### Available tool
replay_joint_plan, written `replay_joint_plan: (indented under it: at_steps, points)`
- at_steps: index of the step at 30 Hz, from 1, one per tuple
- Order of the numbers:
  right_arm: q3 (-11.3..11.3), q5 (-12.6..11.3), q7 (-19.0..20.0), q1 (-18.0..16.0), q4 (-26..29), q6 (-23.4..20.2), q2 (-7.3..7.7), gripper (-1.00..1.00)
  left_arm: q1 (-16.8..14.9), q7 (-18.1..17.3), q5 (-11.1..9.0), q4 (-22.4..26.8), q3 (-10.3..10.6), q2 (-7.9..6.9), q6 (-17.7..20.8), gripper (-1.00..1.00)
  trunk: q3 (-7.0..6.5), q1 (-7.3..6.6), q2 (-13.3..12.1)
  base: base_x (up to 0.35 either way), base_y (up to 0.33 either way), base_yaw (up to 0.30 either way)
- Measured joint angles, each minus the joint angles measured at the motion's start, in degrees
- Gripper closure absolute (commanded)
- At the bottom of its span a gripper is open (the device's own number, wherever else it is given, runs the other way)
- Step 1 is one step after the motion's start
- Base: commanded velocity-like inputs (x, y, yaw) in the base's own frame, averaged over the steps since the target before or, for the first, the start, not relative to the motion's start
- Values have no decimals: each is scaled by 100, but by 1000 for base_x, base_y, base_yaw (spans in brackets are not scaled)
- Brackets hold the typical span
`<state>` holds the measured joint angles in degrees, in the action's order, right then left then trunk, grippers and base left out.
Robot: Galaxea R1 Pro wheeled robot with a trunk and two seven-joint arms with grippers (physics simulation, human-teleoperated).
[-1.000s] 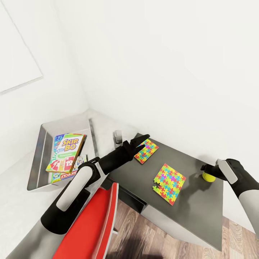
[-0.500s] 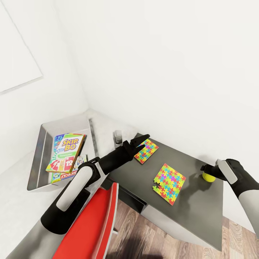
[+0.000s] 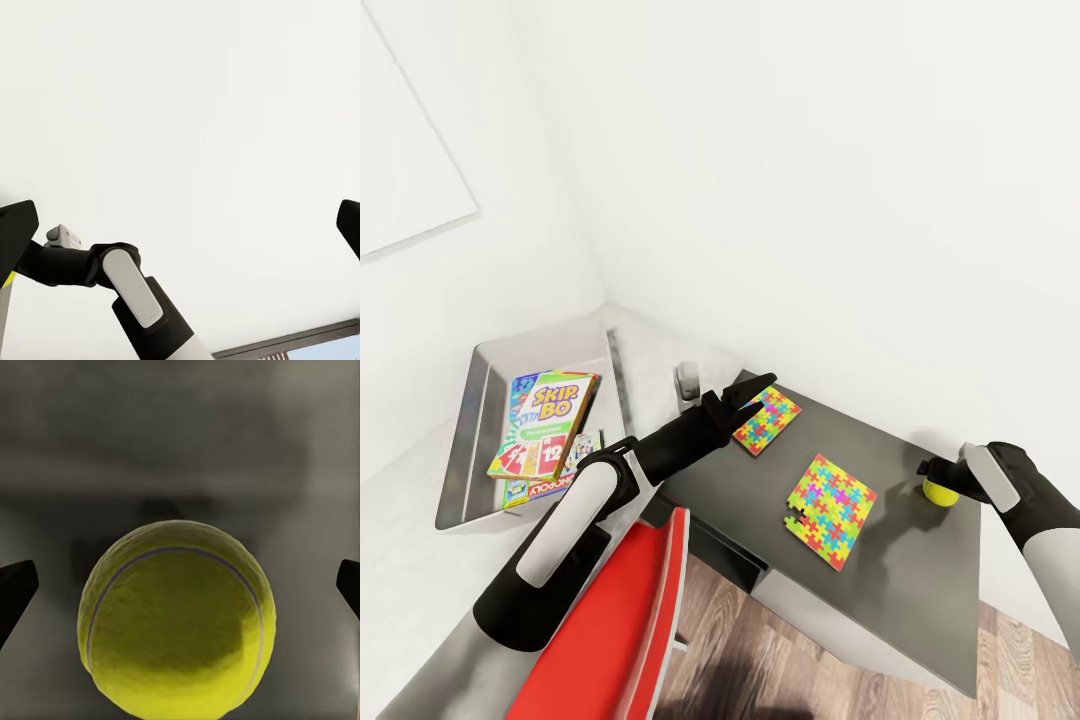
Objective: Put all the toys in the child's room - the three board games (two on the bed and one on the table), the two jigsaw puzzles on the table, and the tennis ball on the table - inside the toy box on the table in the child's room.
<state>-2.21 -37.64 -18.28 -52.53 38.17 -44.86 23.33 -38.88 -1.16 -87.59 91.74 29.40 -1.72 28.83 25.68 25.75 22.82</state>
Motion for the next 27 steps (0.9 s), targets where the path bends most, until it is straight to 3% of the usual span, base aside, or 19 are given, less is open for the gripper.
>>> replay_joint_plan:
  at_steps: [8,9,25,26,27]
  points:
    - [-1,0,-1,1,0,-7,0,-100,0,0,0,1,0,0,0,-100,0,0,0,0,0,0]
    - [-1,0,-1,1,0,-7,0,100,0,0,0,1,0,0,0,-100,0,0,0,0,0,0]
    - [-2,14,-4,1,0,-29,0,100,0,-3,0,6,0,0,0,-100,0,0,0,0,0,0]
    - [-1,170,-2,-8,5,-57,3,100,1,-4,-1,10,-1,-1,0,-100,-1,-2,3,0,0,0]
    - [0,172,-2,-8,5,-56,3,100,1,-5,0,12,-1,-1,0,-100,-1,-1,3,0,0,0]
